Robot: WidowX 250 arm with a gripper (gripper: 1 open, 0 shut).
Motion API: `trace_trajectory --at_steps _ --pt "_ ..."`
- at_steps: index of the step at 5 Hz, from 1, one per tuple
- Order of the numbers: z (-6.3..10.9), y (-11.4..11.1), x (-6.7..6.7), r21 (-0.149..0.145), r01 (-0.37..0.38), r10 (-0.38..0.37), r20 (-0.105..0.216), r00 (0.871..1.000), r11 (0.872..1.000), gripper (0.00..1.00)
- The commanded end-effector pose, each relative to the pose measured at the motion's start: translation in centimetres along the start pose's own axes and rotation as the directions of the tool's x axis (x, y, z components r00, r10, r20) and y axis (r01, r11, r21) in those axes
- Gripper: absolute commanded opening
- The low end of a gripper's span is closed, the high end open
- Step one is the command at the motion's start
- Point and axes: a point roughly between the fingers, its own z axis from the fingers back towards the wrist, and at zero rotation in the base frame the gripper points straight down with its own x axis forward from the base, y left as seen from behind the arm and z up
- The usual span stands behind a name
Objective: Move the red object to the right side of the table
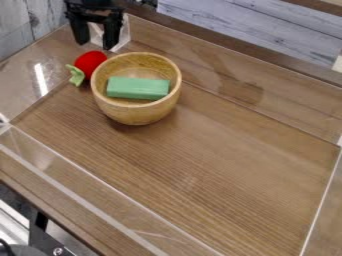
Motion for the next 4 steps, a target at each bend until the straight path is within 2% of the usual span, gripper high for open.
trace_trajectory --at_steps 1,2,4 --pt "2.46 -0.27 0.78 0.030 0.025 -0.027 0.059 0.998 0.999 1.00" --pt "2.44 -0.16 1.04 0.028 0.041 -0.042 0.054 0.998 0.999 1.00" --pt "1.87 -0.04 0.32 0.032 0.141 -0.143 0.046 0.989 0.989 1.00"
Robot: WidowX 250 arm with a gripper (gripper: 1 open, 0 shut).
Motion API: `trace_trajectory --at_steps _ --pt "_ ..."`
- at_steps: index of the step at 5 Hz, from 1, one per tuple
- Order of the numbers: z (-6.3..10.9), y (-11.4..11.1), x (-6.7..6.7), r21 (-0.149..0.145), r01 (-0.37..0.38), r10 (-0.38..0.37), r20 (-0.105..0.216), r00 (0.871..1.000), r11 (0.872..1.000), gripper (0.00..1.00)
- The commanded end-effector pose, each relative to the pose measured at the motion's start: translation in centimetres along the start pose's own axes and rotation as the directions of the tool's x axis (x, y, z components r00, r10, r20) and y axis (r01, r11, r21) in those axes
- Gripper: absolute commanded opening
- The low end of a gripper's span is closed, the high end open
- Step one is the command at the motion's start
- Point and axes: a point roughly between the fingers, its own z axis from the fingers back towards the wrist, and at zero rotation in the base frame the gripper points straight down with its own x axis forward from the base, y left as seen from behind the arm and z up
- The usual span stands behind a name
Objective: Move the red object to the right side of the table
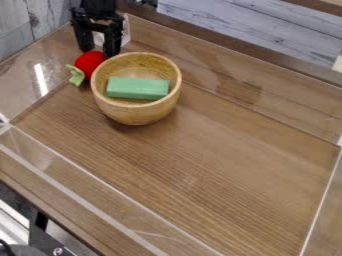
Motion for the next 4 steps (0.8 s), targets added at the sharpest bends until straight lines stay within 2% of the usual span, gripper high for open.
trace_trajectory --at_steps 1,2,3,4 --pt "2.7 0.5 -0.4 0.024 -0.015 0.013 0.078 0.997 1.000 1.00" --pt "2.7 0.5 0.2 0.035 0.041 -0.043 0.076 0.996 0.999 0.00" --pt "3.8 0.3 0.6 0.047 0.093 -0.097 0.094 0.991 0.995 0.00" --pt "7.0 -1.3 0.3 0.061 0.091 -0.099 0.149 0.984 0.994 0.00"
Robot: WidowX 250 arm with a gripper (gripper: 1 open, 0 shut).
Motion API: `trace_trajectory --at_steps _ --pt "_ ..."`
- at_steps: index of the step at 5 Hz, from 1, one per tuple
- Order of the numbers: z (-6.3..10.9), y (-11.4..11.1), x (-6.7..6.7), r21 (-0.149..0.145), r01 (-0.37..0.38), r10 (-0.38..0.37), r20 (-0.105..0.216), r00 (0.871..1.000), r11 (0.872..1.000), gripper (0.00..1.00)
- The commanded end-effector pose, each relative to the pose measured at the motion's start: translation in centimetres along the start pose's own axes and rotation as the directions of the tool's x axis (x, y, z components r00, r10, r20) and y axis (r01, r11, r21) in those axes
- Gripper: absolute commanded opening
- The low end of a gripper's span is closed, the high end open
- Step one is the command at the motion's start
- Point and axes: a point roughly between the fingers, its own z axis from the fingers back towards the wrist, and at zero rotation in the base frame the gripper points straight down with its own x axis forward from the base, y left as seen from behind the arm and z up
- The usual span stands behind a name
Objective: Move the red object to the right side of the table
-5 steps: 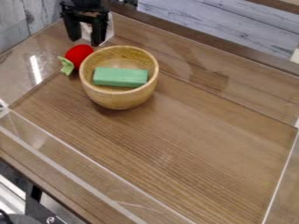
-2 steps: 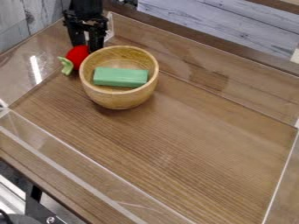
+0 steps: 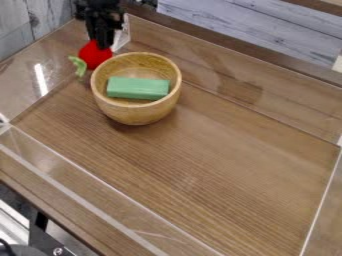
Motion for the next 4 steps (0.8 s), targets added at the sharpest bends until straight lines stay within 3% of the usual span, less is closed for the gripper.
trace_trajectory --at_steps 1,2,3,4 --pt "7.0 -2.0 0.2 0.063 0.009 -0.017 0.136 0.991 0.998 0.00" --pt "8.1 -5.7 0.3 0.055 0.096 -0.104 0.155 0.982 0.994 0.00" --pt "8.5 -9.7 0.1 0.044 0.200 -0.205 0.161 0.965 0.979 0.00" --pt "7.2 -13.5 -0.3 0.033 0.297 -0.299 0.148 0.943 0.954 0.00"
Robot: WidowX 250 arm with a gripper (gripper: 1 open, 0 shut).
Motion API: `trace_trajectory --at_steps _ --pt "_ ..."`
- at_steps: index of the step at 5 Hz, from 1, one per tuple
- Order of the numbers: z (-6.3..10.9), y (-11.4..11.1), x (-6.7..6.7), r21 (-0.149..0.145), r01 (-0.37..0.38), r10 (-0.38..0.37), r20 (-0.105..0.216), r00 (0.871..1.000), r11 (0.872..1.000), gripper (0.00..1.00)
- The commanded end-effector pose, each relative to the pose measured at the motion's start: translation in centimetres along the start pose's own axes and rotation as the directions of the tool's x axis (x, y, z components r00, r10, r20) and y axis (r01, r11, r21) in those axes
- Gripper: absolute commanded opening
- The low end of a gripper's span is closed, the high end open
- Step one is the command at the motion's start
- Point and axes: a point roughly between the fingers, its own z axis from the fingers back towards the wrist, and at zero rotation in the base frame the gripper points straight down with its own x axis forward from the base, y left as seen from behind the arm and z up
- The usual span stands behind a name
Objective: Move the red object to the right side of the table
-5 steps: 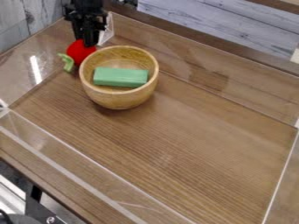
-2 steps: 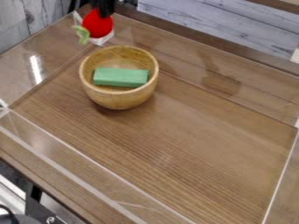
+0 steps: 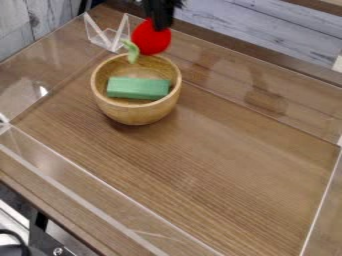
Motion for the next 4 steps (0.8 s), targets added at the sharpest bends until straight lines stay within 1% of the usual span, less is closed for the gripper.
trace_trajectory --at_steps 1,2,3,4 --pt "0.8 -4.3 0.6 0.016 0.107 -0.107 0.054 0.993 0.994 0.00" --pt "0.2 -6.9 -0.2 -0.003 0.123 -0.123 0.060 0.991 0.992 0.00" --pt "-1.5 -8.9 -1.3 -0.027 0.101 -0.100 0.062 0.993 0.994 0.00" --pt "-2.7 -11.1 -1.1 -0.049 0.072 -0.069 0.059 0.996 0.996 0.00"
